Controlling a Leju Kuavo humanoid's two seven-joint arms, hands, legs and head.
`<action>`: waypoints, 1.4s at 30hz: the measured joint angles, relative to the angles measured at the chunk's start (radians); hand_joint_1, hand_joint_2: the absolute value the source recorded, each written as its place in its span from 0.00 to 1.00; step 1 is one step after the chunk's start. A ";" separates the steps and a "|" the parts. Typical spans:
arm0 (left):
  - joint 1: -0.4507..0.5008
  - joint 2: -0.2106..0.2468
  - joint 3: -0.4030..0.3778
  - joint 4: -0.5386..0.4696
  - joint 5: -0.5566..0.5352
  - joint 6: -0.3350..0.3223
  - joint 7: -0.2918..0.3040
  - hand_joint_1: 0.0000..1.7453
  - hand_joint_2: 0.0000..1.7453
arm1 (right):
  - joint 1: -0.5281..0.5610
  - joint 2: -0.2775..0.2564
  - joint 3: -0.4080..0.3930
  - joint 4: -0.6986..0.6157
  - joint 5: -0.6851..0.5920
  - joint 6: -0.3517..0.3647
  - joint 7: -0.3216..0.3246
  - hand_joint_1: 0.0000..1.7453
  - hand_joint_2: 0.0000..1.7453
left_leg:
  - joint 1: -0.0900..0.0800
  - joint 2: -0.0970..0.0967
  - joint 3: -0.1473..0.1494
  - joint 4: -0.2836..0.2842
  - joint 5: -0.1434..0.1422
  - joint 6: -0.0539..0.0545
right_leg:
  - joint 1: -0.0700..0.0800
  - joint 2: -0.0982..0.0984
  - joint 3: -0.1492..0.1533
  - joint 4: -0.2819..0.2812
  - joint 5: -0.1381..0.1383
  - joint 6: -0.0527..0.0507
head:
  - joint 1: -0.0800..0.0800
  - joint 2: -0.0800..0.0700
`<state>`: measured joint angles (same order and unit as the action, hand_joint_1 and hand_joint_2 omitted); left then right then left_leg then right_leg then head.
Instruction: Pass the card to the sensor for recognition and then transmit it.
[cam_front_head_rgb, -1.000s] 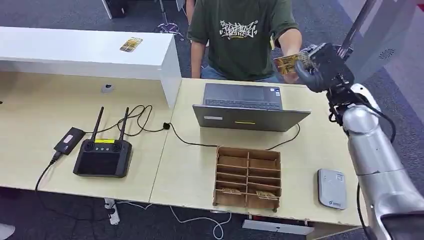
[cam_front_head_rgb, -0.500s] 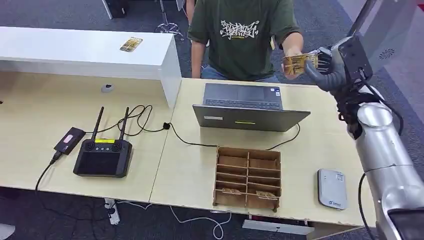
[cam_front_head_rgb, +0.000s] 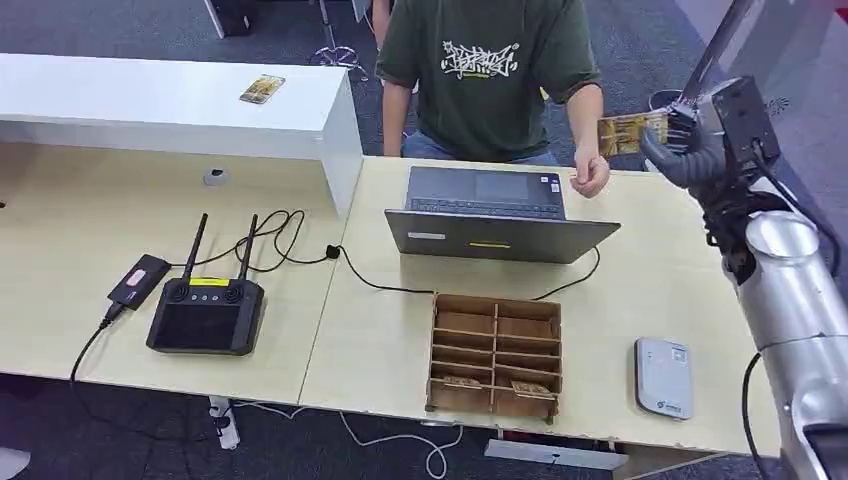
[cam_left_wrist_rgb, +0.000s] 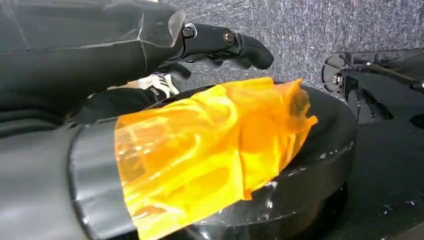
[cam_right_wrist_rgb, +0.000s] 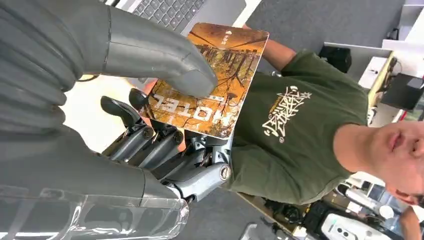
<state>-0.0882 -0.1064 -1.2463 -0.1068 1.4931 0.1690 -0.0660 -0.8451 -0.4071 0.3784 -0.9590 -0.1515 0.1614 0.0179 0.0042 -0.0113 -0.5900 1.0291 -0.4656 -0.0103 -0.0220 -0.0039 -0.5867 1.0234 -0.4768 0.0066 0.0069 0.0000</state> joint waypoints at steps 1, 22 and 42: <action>0.000 0.000 0.000 0.000 0.000 0.000 0.000 0.00 0.00 | 0.003 -0.007 0.000 0.000 -0.008 0.000 0.000 1.00 1.00 | 0.000 0.000 0.000 0.000 0.000 0.000 | 0.000 0.000 0.000 0.000 0.000 0.000 | 0.000 0.000; 0.012 -0.002 0.027 0.000 0.000 0.008 -0.019 0.00 0.00 | 0.325 -0.115 -0.085 -0.107 -0.090 -0.014 -0.058 1.00 1.00 | 0.000 0.000 -0.001 0.000 -0.001 0.001 | 0.000 0.000 0.000 -0.001 -0.001 0.001 | 0.000 0.000; 0.016 -0.005 0.055 0.000 0.000 0.018 -0.022 0.00 0.00 | 0.642 -0.133 -0.238 -0.314 -0.077 -0.026 -0.061 1.00 1.00 | 0.000 0.000 -0.001 0.000 -0.002 0.002 | 0.000 0.000 0.000 -0.001 -0.002 0.002 | 0.000 0.000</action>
<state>-0.0721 -0.1110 -1.1917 -0.1072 1.4931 0.1865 -0.0877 -0.2030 -0.5406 0.1408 -1.2729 -0.2289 0.1354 -0.0435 0.0041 -0.0114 -0.5910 1.0291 -0.4675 -0.0083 -0.0221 -0.0043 -0.5867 1.0227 -0.4787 0.0086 0.0069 0.0000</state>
